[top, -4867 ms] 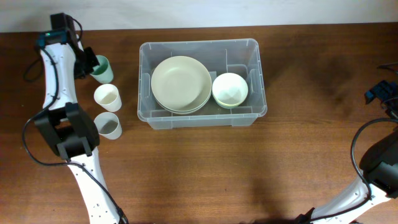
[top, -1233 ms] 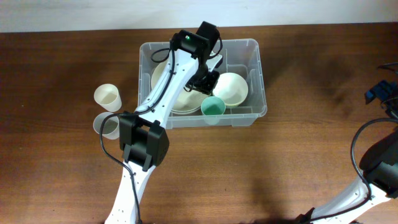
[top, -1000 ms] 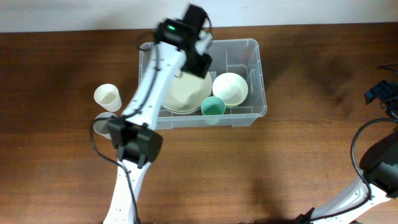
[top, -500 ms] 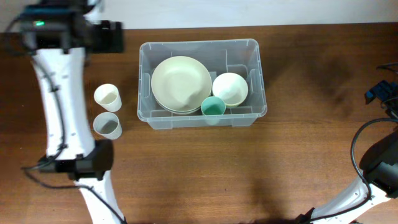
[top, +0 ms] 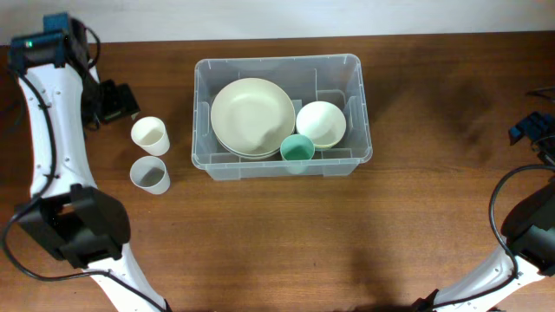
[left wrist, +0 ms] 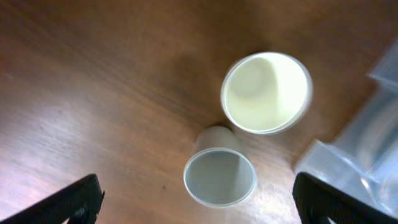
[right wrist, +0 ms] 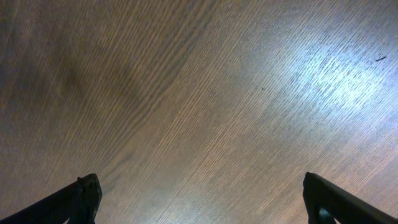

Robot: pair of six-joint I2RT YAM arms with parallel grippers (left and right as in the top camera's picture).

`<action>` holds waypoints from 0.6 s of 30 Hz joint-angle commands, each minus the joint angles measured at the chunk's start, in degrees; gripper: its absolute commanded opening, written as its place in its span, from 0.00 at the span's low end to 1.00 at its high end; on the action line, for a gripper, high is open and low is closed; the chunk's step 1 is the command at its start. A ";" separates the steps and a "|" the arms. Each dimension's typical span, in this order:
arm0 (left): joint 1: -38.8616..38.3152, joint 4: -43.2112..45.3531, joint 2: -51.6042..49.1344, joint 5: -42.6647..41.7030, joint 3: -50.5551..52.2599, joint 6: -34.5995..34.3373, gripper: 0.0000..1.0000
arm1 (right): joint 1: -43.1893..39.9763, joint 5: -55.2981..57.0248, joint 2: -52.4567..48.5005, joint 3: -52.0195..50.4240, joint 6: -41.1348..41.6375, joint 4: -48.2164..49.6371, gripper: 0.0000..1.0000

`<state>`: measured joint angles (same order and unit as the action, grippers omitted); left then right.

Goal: Pack container
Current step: 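Move the left gripper back to the cream cup, then grasp the cream cup rim with the left gripper and lift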

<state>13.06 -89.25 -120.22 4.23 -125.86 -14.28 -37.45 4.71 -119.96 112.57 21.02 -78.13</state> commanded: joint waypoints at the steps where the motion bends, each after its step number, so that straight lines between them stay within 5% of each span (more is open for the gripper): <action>1: 1.44 3.52 0.24 -2.16 6.29 -2.40 1.00 | -0.07 0.46 0.35 -0.20 0.42 0.00 0.99; 9: 1.62 13.92 -0.04 -6.49 15.56 1.53 1.00 | -0.07 0.46 0.35 -0.20 0.42 -0.02 0.99; 18: 1.62 15.50 -3.43 -6.38 17.14 1.55 1.00 | -0.07 0.46 0.35 -0.20 0.42 -0.02 0.99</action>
<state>14.59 -74.22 -121.43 -1.21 -109.25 -13.89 -37.45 4.69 -119.96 112.57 21.02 -78.13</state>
